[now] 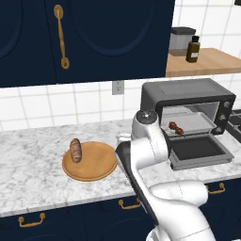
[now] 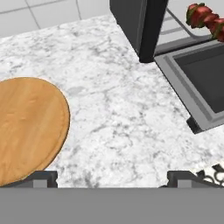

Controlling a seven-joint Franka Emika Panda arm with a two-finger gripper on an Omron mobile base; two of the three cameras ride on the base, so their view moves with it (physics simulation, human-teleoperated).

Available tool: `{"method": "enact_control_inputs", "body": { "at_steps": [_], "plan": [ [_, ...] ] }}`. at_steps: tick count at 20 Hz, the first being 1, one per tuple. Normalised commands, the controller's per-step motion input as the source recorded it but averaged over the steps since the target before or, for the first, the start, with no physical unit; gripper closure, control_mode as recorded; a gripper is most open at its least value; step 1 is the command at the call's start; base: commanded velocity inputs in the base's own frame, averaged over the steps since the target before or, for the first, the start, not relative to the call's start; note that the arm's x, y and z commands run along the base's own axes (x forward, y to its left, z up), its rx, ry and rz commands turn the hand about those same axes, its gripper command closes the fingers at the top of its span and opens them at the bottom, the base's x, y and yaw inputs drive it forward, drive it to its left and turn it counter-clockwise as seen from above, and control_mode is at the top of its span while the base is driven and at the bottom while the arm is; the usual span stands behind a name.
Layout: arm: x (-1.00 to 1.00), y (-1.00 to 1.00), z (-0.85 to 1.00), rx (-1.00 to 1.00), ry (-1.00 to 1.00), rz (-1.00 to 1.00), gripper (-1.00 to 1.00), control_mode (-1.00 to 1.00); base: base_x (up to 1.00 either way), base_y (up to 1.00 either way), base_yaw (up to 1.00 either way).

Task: Pick up the kebab skewer and baguette bread, and place them inside the toaster oven. Close the toaster oven door and start by setting the timer.

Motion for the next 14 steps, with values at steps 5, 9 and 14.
{"method": "enact_control_inputs", "body": {
  "at_steps": [5,9,14],
  "plan": [
    [0.91,1.00,-0.01,-0.01,0.08,0.01,-1.00,-1.00,0.00,0.00,0.00],
    [0.85,1.00,-0.19,0.00,0.04,0.08,-1.00,-1.00,0.00,0.00,0.00],
    [0.80,1.00,-0.17,0.00,0.10,0.07,-1.00,-1.00,0.00,0.00,0.00]
  ]
}}
